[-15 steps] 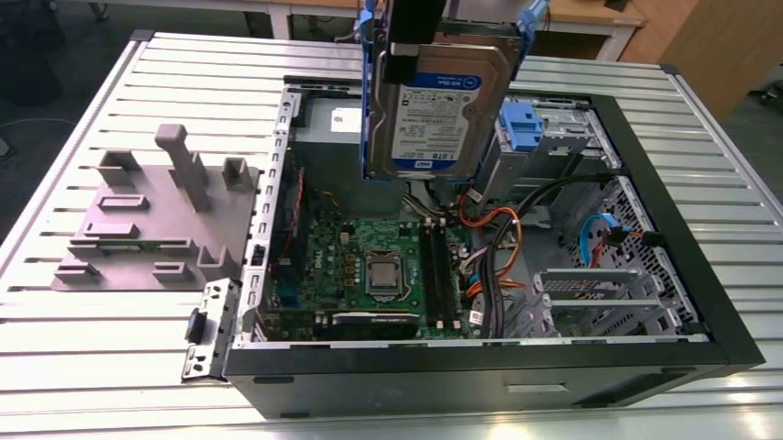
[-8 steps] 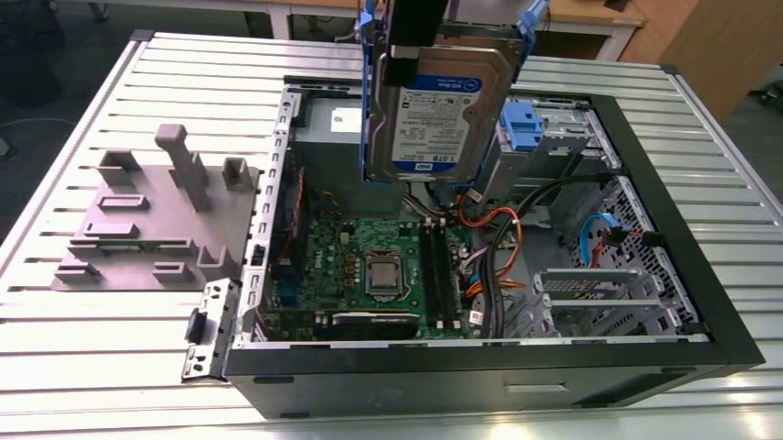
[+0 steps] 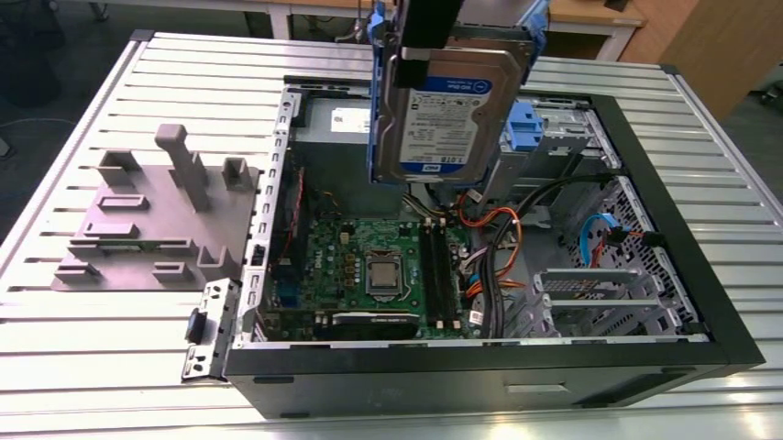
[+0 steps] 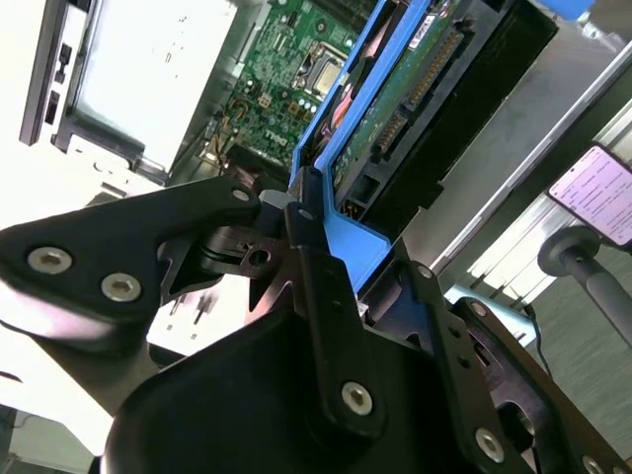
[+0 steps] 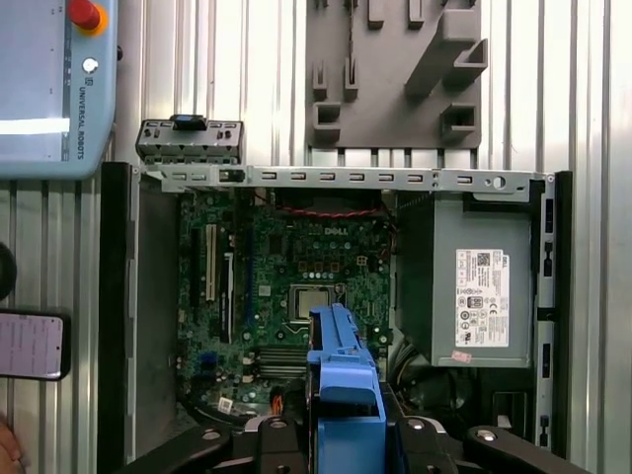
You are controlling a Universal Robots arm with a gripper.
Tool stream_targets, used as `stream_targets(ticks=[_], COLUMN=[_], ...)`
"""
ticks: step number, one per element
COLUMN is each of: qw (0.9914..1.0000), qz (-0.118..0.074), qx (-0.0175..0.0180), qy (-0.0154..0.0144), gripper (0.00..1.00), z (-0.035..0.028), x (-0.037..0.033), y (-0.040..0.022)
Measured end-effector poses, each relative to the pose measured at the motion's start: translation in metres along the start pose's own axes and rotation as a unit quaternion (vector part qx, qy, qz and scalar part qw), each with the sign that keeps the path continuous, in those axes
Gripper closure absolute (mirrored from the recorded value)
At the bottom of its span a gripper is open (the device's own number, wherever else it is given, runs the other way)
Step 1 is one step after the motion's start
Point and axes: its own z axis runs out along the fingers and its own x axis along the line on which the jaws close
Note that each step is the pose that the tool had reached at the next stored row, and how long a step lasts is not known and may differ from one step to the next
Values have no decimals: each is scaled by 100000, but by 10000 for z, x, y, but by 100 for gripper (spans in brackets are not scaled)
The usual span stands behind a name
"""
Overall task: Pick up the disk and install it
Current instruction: 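Insert the disk into the insertion slot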
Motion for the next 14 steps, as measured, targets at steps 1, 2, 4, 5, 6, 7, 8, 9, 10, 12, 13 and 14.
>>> stream_targets(ticks=[1,2,4,5,6,7,8,9,10,12,13,14], qw=[100000,100000,100000,100000,100000,100000,100000,100000,100000,100000,100000,100000], qz=[3,6,2,2,1,1,2,2,1,3,0,2], qx=[4,3,-1,-1,3,-1,-2,1,-2,2,3,2], qy=[-5,-4,-4,-4,-8,-4,-1,-4,2,-4,-6,-7], gripper=[64,64,64,64,64,64,64,64,64,64,64,64], z=[0,0,0,-1,0,0,0,0,0,1,1,1], x=[0,0,1,7,16,26,38,51,63,84,93,102], y=[-33,-63,-108,-116,-120,-122,-124,-127,-129,-134,-136,-139])
